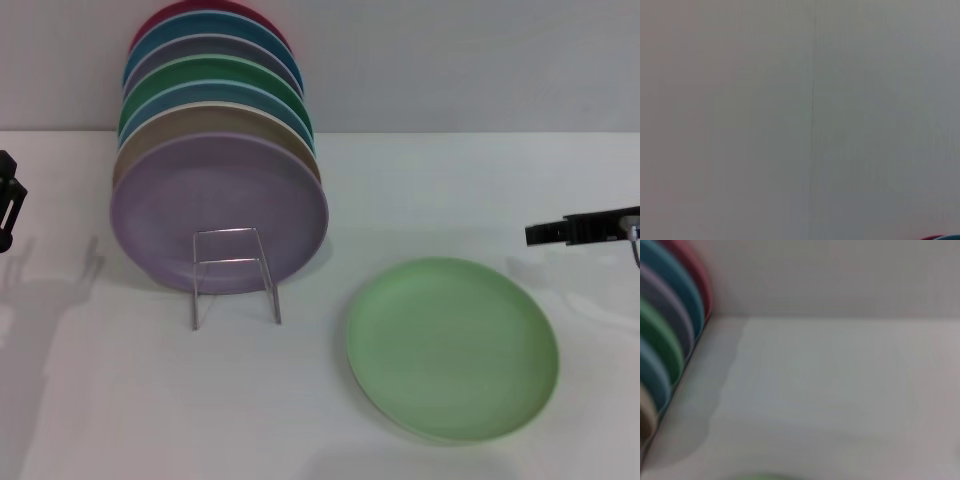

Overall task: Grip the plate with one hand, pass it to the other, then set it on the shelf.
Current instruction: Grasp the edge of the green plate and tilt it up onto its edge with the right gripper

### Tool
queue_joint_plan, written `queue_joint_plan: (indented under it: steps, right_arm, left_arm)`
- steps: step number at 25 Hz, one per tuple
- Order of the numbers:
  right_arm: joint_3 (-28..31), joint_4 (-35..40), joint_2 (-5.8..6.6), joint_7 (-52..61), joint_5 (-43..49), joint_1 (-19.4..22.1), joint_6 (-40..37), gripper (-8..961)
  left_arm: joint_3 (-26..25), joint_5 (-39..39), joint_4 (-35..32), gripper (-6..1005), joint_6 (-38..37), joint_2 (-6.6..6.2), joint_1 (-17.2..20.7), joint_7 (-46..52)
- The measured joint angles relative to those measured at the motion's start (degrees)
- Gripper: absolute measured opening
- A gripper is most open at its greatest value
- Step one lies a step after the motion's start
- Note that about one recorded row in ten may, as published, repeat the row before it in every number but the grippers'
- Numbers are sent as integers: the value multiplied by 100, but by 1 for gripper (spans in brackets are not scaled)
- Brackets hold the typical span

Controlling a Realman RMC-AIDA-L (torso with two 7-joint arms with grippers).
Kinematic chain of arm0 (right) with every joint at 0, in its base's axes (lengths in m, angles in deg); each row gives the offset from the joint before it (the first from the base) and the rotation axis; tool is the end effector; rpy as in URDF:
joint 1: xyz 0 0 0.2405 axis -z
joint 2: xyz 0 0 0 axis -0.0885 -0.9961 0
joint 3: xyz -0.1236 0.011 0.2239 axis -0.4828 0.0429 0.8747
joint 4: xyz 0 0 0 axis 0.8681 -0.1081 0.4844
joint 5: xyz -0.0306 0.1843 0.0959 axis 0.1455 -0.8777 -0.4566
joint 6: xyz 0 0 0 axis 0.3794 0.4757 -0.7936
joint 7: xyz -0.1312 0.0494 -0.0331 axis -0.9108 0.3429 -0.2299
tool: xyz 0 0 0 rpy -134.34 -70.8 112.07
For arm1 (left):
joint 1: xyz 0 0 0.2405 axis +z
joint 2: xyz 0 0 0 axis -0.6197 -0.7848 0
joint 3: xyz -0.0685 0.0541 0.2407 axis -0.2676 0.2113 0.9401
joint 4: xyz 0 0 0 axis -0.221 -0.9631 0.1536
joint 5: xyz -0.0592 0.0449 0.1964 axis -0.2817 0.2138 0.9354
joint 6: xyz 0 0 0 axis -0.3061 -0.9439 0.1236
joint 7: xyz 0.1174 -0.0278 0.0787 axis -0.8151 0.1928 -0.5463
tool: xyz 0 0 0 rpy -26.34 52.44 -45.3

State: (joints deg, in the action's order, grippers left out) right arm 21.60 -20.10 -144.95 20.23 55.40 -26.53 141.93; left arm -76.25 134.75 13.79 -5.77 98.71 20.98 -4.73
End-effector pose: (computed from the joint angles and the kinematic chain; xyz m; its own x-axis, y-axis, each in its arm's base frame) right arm 0.2448 0.3649 0.0599 0.4731 -0.8032 -0.3620 -0.8329 -0.2739 -0.4808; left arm -0.3226 0.2918 0.0122 0.6515 -0.2747 0.7072 0.7203 -0.0686 -0.6902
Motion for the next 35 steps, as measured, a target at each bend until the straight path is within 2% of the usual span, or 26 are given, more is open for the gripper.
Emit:
queue_joint_plan:
  steps: [2,7,15,27,35]
  right_arm:
    - [371,101,11,35,64,-230,758,563]
    - [653,412,45,66,479,-501,1463,563]
    - [666,864,47,15,586,-657,1529,563]
    - [627,1756,-13,-210,590,-969,1178,562]
    - [616,1827,-15,-214,609,-1009,1167,518]
  left_arm:
    - [0,1,12,811,-3,6,-4,7]
    - [0,0,20,811,-19,8,-16,49]
    - [0,0,29,810,-30,16,-35,68]
    - [0,0,29,810,-48,17,-13,79]
    - [-6,0,28,810,-49,11,-12,79]
